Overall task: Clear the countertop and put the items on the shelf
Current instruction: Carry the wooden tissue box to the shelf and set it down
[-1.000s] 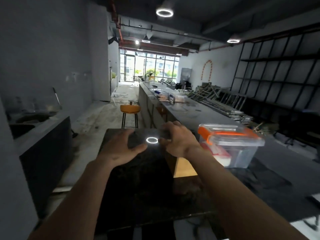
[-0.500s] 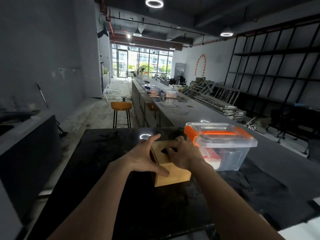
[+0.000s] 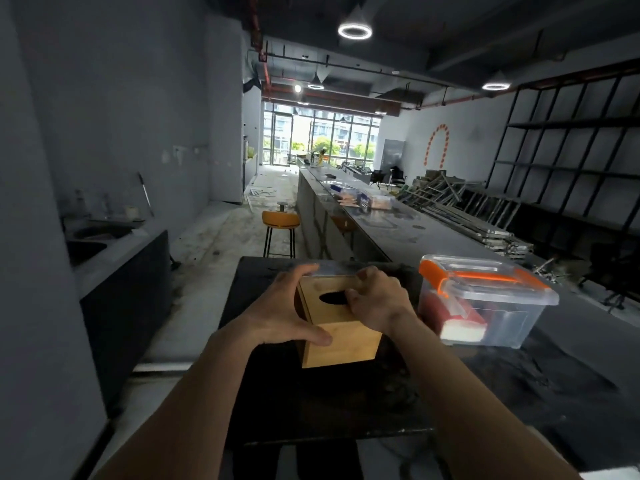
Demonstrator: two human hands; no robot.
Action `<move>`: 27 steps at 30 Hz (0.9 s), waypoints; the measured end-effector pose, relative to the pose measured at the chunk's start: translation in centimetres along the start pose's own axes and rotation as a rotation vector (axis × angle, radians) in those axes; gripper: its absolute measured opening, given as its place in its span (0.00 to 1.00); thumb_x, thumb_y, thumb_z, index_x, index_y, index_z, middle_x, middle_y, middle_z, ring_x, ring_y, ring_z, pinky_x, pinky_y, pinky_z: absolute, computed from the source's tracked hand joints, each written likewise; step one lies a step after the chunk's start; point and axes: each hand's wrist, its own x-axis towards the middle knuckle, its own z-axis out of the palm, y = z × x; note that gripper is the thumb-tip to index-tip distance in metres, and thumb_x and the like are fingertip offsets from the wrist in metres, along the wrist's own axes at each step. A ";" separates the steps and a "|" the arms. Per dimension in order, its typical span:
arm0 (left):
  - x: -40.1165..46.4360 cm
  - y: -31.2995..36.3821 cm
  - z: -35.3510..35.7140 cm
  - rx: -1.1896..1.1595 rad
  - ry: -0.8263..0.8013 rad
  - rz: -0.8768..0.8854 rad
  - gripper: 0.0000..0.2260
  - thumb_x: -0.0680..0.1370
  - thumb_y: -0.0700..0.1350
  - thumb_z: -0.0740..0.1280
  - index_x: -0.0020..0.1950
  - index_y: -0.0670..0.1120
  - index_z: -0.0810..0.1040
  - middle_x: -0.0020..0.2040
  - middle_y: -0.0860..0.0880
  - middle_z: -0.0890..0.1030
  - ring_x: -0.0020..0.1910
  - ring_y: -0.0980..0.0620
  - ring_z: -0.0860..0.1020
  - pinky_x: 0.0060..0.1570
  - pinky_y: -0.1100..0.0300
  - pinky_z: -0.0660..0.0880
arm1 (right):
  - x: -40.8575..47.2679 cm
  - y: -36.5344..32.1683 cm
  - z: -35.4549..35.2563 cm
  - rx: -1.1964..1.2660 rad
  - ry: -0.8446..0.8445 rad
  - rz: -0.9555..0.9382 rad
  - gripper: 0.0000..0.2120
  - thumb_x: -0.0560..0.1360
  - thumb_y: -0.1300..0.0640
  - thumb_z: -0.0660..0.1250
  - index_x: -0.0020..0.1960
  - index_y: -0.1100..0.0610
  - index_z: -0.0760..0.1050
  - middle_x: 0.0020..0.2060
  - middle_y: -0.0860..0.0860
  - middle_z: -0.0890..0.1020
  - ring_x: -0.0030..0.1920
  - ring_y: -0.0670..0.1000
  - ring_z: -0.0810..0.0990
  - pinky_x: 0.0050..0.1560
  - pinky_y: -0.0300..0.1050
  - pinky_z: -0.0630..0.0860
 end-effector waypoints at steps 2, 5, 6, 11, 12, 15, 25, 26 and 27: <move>-2.2 -0.8 -2.0 0.005 0.027 -0.014 0.53 0.55 0.55 0.84 0.74 0.66 0.58 0.72 0.56 0.64 0.70 0.53 0.66 0.69 0.50 0.69 | -1.2 -2.1 0.9 0.012 -0.013 -0.028 0.21 0.78 0.50 0.66 0.69 0.54 0.71 0.57 0.55 0.78 0.60 0.59 0.78 0.58 0.50 0.74; -5.6 -2.0 -5.0 0.004 0.081 -0.048 0.54 0.54 0.55 0.84 0.74 0.65 0.58 0.70 0.56 0.66 0.69 0.53 0.67 0.67 0.51 0.71 | -2.7 -5.5 2.3 0.038 -0.029 -0.077 0.22 0.78 0.51 0.67 0.70 0.54 0.72 0.61 0.56 0.78 0.62 0.59 0.77 0.60 0.49 0.74; -6.9 -2.4 -6.0 -0.007 0.101 -0.065 0.54 0.55 0.55 0.84 0.74 0.65 0.58 0.69 0.56 0.67 0.67 0.53 0.68 0.65 0.52 0.72 | -3.1 -6.6 2.9 0.055 -0.036 -0.095 0.22 0.78 0.51 0.67 0.70 0.55 0.72 0.62 0.57 0.79 0.62 0.59 0.77 0.60 0.49 0.74; -14.0 -4.6 -10.3 0.001 0.242 -0.153 0.52 0.54 0.54 0.84 0.73 0.65 0.61 0.67 0.56 0.68 0.65 0.54 0.71 0.66 0.51 0.73 | -6.0 -12.6 6.4 0.079 -0.120 -0.251 0.16 0.74 0.48 0.66 0.58 0.53 0.79 0.53 0.54 0.83 0.56 0.59 0.81 0.53 0.49 0.79; -15.5 -4.8 -11.0 0.009 0.267 -0.174 0.52 0.55 0.53 0.84 0.73 0.64 0.61 0.68 0.56 0.68 0.66 0.54 0.70 0.66 0.52 0.73 | -6.7 -13.7 6.9 0.091 -0.138 -0.287 0.14 0.74 0.48 0.66 0.55 0.53 0.80 0.50 0.54 0.83 0.54 0.58 0.82 0.51 0.49 0.79; -19.9 -5.1 -12.9 0.020 0.344 -0.248 0.54 0.55 0.51 0.85 0.74 0.62 0.59 0.67 0.54 0.69 0.66 0.53 0.72 0.66 0.52 0.74 | -9.0 -16.6 8.2 0.137 -0.202 -0.381 0.11 0.75 0.49 0.65 0.51 0.56 0.79 0.46 0.54 0.81 0.52 0.57 0.82 0.46 0.46 0.76; -37.6 -1.5 -12.8 0.102 0.696 -0.595 0.64 0.52 0.56 0.85 0.80 0.53 0.51 0.74 0.49 0.64 0.72 0.47 0.68 0.72 0.46 0.69 | -20.0 -22.5 10.4 0.275 -0.420 -0.695 0.13 0.74 0.46 0.71 0.52 0.55 0.79 0.46 0.50 0.82 0.51 0.52 0.81 0.48 0.41 0.74; -39.5 -0.9 -12.3 0.105 0.721 -0.626 0.64 0.51 0.57 0.85 0.80 0.54 0.51 0.73 0.50 0.64 0.72 0.46 0.68 0.71 0.46 0.70 | -21.5 -22.7 10.6 0.286 -0.452 -0.722 0.15 0.74 0.45 0.71 0.54 0.55 0.80 0.49 0.51 0.83 0.53 0.54 0.82 0.49 0.42 0.74; -41.6 -0.3 -11.8 0.104 0.748 -0.655 0.65 0.50 0.58 0.84 0.80 0.55 0.51 0.73 0.50 0.64 0.71 0.46 0.68 0.71 0.46 0.70 | -23.1 -23.1 10.6 0.297 -0.493 -0.746 0.16 0.73 0.45 0.71 0.54 0.55 0.80 0.51 0.52 0.83 0.55 0.56 0.82 0.51 0.43 0.76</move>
